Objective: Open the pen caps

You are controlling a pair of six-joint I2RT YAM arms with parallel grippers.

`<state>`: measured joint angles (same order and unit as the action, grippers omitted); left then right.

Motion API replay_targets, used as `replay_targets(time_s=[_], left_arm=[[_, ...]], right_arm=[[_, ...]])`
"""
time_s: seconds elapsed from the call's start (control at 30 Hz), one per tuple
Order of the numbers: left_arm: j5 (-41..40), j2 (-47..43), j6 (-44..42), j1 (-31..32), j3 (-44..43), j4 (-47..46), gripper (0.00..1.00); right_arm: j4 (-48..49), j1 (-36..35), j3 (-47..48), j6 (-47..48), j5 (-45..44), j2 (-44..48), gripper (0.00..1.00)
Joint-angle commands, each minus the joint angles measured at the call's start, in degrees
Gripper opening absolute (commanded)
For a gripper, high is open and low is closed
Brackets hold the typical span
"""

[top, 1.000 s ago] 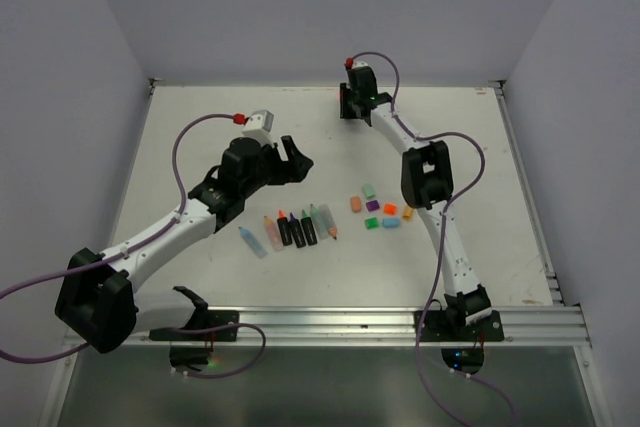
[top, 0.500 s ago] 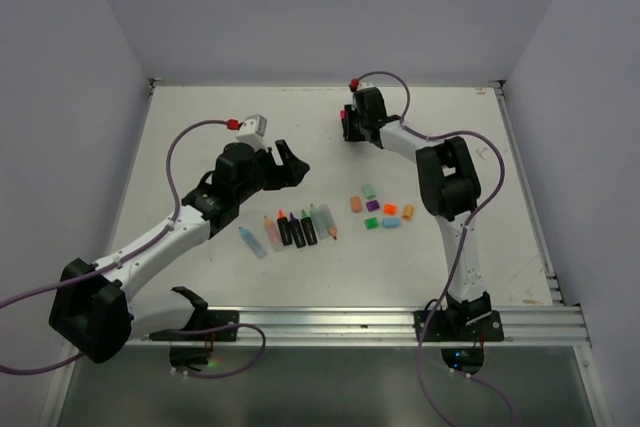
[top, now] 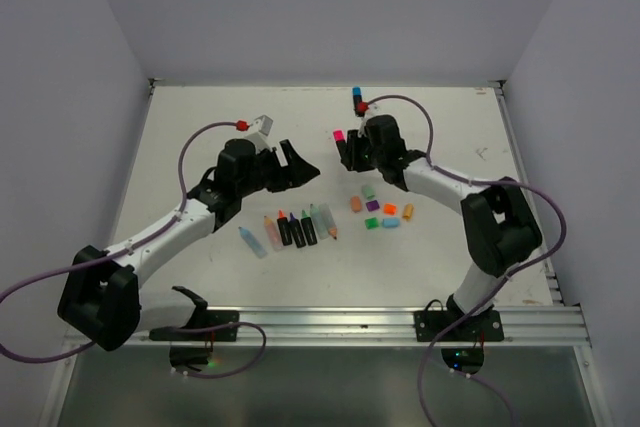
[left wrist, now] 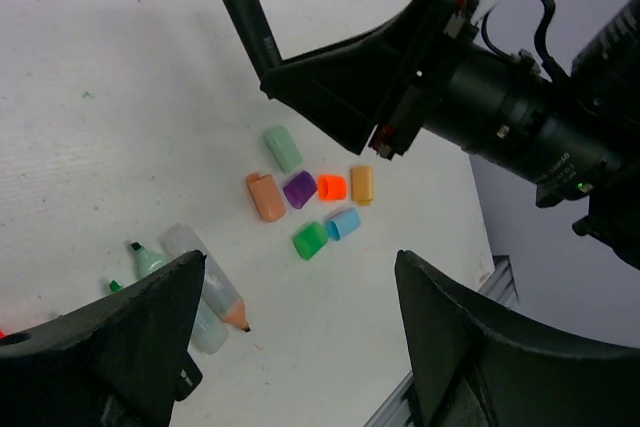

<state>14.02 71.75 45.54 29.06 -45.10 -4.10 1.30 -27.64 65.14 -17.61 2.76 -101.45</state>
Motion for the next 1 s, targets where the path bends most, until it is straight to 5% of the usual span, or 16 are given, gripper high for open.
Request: replay_targets(time_s=[0.0, 0.47, 0.97], left_arm=[[6.5, 0.9, 4.2, -0.8, 0.5, -6.1, 0.8], [10.1, 5.3, 8.0, -1.5, 1.5, -10.0, 0.79], [11.7, 7.9, 9.1, -2.5, 1.7, -12.2, 0.79]], right_arm=[[3.0, -2.8, -4.7, -1.7, 1.7, 7.3, 0.0], [-5.3, -12.5, -15.9, -2.5, 0.3, 28.9, 0.0], [-7.9, -16.3, -19.8, -4.0, 1.7, 35.2, 0.0]])
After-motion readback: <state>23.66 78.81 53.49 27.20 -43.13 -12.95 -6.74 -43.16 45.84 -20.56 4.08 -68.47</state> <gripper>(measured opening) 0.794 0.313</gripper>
